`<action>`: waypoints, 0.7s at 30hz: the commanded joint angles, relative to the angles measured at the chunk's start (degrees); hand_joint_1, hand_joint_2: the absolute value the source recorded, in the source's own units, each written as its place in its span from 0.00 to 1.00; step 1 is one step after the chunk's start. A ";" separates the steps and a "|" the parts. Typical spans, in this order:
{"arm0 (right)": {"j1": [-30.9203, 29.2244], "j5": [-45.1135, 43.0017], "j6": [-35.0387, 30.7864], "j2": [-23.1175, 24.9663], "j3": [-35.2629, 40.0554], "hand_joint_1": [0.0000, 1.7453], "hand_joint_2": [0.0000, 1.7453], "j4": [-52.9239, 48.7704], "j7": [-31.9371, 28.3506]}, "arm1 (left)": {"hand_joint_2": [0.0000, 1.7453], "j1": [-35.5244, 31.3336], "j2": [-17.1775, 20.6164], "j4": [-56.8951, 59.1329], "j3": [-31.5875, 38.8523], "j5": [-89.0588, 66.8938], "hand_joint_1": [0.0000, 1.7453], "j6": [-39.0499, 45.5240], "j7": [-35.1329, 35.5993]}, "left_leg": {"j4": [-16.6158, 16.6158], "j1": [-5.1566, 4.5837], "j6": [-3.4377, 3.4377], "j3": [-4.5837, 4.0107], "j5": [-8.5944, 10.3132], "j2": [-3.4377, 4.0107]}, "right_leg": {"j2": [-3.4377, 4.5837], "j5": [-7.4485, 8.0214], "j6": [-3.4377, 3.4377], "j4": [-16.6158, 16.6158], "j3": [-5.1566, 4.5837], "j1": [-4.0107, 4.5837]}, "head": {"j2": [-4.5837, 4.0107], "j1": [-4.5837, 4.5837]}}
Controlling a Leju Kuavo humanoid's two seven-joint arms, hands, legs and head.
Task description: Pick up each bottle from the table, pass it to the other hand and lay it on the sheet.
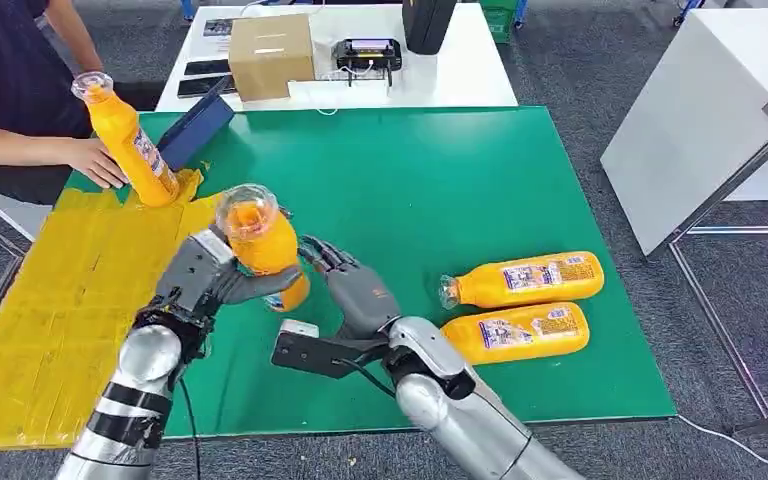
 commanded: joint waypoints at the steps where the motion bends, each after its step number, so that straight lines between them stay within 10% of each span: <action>1: 4.96 1.90 1.02 -6.13 -6.92 0.00 1.00 -11.21 -0.83 | 1.00 -3.76 6.67 4.61 2.72 -24.63 1.00 10.49 -0.05 | 0.08 0.11 -0.10 0.26 -0.15 -0.12 | 0.23 -0.13 -0.12 0.01 0.32 0.06 | 0.00 -0.02; 11: 18.53 1.34 1.91 -22.47 -18.37 0.00 1.00 -34.49 -4.39 | 1.00 5.93 19.70 15.82 6.94 -48.37 1.00 15.67 -3.32 | -0.08 0.01 -0.05 0.30 -0.14 -0.10 | 0.17 -0.14 -0.08 -0.09 0.30 -0.04 | 0.00 0.02; 21: 20.48 1.53 1.77 -23.76 -19.88 0.00 1.00 -36.10 -5.14 | 1.00 4.67 20.75 21.58 4.95 -49.83 1.00 14.89 -3.34 | 0.03 0.09 -0.10 0.21 -0.20 -0.13 | 0.24 -0.19 -0.17 -0.02 0.21 0.03 | 0.00 0.02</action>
